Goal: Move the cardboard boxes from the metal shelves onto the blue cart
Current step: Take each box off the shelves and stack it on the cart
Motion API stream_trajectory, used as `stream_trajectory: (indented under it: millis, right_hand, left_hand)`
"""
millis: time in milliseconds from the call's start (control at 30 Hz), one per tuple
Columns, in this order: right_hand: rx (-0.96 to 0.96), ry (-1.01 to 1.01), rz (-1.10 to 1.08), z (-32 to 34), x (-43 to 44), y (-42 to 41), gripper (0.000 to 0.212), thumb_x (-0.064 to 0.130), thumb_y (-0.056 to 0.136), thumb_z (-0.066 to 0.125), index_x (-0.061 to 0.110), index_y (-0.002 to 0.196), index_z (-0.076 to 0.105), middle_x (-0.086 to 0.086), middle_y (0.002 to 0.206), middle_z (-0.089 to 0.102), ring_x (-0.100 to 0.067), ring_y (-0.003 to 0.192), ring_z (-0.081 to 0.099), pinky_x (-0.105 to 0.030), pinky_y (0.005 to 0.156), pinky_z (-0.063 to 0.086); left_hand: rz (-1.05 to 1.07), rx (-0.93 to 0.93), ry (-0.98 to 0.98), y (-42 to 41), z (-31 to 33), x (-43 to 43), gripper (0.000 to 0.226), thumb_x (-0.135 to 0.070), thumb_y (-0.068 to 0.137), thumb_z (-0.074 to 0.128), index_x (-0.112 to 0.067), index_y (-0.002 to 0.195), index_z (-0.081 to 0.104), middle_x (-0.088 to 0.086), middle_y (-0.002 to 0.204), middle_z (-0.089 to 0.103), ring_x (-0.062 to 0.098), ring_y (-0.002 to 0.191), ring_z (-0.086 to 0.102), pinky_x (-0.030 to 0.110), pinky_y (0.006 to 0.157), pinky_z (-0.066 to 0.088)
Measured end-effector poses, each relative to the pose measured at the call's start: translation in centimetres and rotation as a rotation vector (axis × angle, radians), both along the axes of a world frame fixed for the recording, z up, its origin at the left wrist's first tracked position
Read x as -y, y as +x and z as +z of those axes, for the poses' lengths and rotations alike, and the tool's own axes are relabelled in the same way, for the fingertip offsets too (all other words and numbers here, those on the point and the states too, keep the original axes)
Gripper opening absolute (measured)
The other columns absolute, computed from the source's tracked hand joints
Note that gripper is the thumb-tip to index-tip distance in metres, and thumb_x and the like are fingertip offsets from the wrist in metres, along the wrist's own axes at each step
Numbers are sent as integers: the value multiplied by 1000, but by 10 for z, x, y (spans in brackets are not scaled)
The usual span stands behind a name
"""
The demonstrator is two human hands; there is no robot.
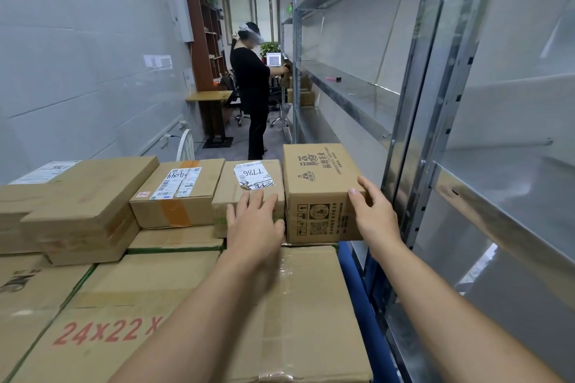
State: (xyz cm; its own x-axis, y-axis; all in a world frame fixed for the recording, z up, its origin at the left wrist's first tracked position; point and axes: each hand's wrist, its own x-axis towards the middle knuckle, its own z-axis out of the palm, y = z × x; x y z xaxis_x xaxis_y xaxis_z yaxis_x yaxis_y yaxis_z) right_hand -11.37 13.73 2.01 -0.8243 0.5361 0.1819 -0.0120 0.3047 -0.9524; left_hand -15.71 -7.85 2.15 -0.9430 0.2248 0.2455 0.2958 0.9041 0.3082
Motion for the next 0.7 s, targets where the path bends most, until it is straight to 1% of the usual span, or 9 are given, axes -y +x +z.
stream_trajectory:
  millis: [67, 133, 200, 267, 400, 500, 600, 700]
  right_hand:
    - [-5, 0, 8, -1, -1, 1, 46, 45, 99, 49, 42, 145, 43, 8, 143, 50, -15, 125, 48, -40, 99, 45]
    - [-17, 14, 8, -1, 0, 2, 47, 46, 98, 49, 44, 145, 43, 10, 146, 47, -14, 129, 46, -45, 105, 44]
    - [-31, 34, -1, 0, 1, 4, 48, 48, 97, 48, 45, 145, 42, 11, 149, 45, -14, 133, 44, -49, 108, 41]
    - [-46, 39, -13, 0, 2, 5, 47, 49, 97, 48, 44, 143, 44, 13, 149, 44, -13, 134, 43, -51, 109, 40]
    - [-79, 51, -38, 6, 3, 14, 42, 43, 100, 47, 41, 142, 47, 13, 147, 45, -13, 134, 43, -48, 111, 39]
    - [-100, 69, -54, 11, 7, 26, 42, 41, 100, 47, 38, 142, 48, 10, 147, 47, -12, 132, 45, -47, 110, 40]
    - [-119, 93, -78, 14, 17, 44, 39, 39, 102, 46, 36, 140, 53, 12, 145, 49, -8, 131, 45, -44, 111, 40]
    - [-160, 127, -93, 19, 29, 61, 36, 35, 103, 46, 33, 137, 56, 18, 136, 53, -1, 125, 46, -36, 111, 39]
  left_hand:
    - [0, -4, -9, 1, 0, -1, 54, -40, 95, 46, -35, 147, 31, -4, 163, 19, 23, 151, 6, 51, 121, 4]
    - [0, -6, -1, 2, 0, -2, 56, -41, 95, 45, -34, 148, 31, -3, 163, 19, 23, 151, 6, 51, 121, 4]
    - [-4, -7, 44, 4, 1, -2, 58, -42, 96, 45, -34, 151, 28, -2, 164, 17, 22, 151, 5, 50, 122, 4]
    - [-12, -27, 104, 5, 1, -1, 58, -41, 96, 46, -33, 151, 28, -2, 164, 19, 21, 151, 8, 48, 122, 6]
    - [-45, -62, 257, 7, 2, 2, 59, -38, 96, 49, -27, 152, 33, -1, 160, 29, 20, 149, 17, 46, 121, 14]
    - [-117, -106, 384, 13, 6, -1, 58, -35, 94, 51, -25, 149, 38, -1, 155, 38, 20, 145, 26, 45, 119, 22]
    - [-194, -114, 546, 26, 14, -6, 57, -34, 96, 52, -24, 150, 37, -1, 156, 35, 17, 146, 24, 43, 120, 21]
    - [-256, -90, 681, 38, 22, -6, 56, -34, 97, 53, -25, 150, 36, -2, 157, 33, 14, 146, 22, 39, 121, 20]
